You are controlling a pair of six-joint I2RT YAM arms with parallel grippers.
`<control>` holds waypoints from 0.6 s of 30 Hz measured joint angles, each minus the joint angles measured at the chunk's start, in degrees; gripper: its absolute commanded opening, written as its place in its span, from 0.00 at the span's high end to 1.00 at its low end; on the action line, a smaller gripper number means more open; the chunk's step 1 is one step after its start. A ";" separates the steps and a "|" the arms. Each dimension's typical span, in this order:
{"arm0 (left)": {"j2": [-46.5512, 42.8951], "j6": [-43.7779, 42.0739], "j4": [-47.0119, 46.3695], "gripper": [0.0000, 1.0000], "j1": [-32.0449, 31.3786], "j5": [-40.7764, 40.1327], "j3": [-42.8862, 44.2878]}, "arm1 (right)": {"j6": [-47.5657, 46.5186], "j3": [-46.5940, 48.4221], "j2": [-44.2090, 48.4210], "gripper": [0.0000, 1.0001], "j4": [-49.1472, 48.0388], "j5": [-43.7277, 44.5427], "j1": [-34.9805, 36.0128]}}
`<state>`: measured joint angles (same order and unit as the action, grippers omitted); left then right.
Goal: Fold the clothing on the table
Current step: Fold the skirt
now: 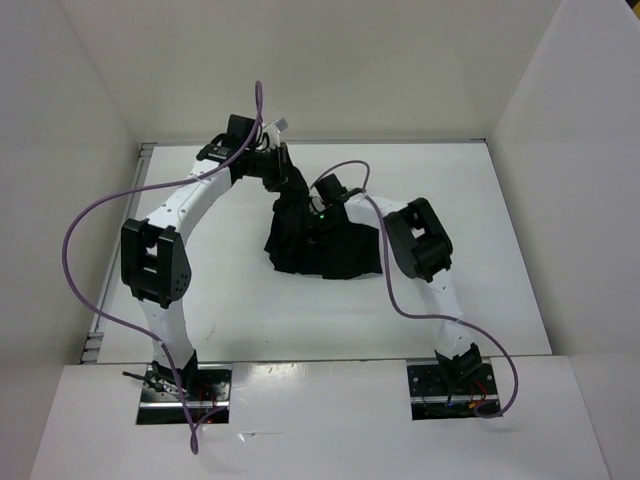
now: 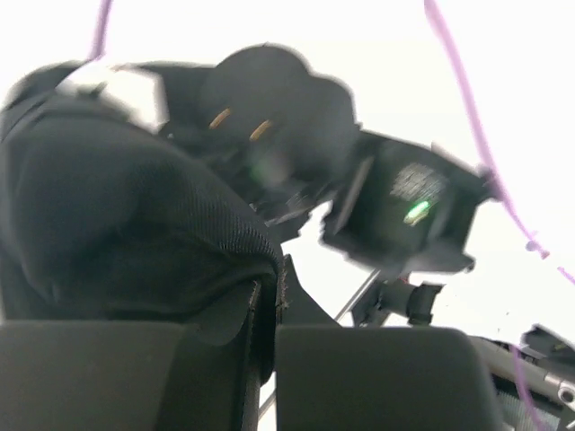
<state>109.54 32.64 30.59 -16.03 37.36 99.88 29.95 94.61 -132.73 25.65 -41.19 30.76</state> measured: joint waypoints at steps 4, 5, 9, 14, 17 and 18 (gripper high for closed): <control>0.39 1.16 -0.37 1.00 0.17 0.09 1.70 | -0.39 1.27 -0.57 0.94 -0.63 -1.44 2.08; 0.46 1.49 -0.63 1.00 0.22 0.04 1.95 | -0.46 1.05 -0.02 0.94 -0.63 -1.22 2.03; 0.70 2.27 -1.81 1.00 -0.07 -0.07 2.12 | -0.72 -2.99 7.06 0.90 1.33 2.49 -1.66; 1.92 2.36 -2.86 1.00 -1.14 -0.22 2.12 | -0.92 -6.60 22.27 0.88 3.78 7.43 -11.21; 3.65 2.62 -3.56 1.00 -2.19 -0.42 2.12 | -1.18 -6.56 29.00 0.88 5.31 12.55 -15.67; 4.28 2.80 -3.85 1.00 -2.60 -0.50 2.14 | -1.38 -6.54 30.34 0.88 6.47 14.93 -16.46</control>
<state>113.82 35.44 26.74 -18.63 36.86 102.02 28.58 88.07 -102.39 32.12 -26.26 14.31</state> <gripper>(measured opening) 0.043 0.120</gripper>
